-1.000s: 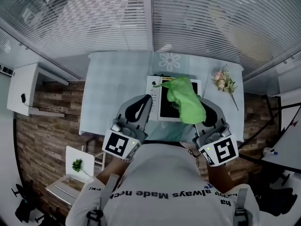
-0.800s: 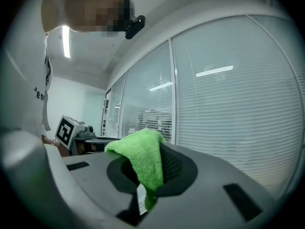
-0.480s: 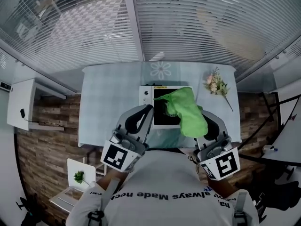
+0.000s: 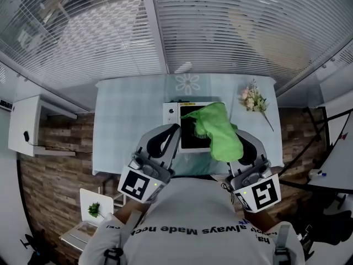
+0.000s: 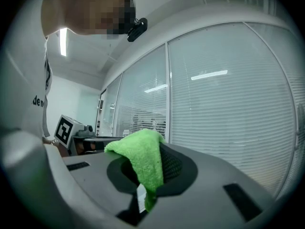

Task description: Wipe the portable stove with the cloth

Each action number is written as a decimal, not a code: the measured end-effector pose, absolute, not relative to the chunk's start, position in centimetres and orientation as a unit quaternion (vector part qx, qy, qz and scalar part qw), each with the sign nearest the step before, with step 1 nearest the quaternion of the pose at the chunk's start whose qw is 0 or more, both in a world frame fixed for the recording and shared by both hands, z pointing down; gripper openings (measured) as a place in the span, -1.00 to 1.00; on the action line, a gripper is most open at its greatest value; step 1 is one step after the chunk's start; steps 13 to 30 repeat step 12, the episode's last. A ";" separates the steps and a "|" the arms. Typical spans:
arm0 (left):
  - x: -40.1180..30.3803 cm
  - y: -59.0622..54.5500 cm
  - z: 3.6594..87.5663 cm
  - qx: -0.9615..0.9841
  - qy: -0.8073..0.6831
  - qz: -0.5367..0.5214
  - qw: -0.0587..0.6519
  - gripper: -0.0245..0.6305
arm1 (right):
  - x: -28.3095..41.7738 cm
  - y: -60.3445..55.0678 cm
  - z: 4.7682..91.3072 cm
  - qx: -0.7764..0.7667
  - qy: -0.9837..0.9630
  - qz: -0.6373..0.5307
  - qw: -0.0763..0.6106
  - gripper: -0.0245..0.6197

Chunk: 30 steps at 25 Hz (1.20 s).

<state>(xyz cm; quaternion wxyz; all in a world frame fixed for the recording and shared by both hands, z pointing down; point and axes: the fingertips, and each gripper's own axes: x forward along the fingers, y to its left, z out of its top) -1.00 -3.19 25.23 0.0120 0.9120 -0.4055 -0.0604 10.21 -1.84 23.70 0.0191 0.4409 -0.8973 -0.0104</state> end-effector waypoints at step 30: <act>-2.4 -3.4 25.1 0.911 -0.407 -0.066 0.010 -0.89 | 9.1 -2.4 23.8 0.440 -0.897 -0.010 0.020 -0.84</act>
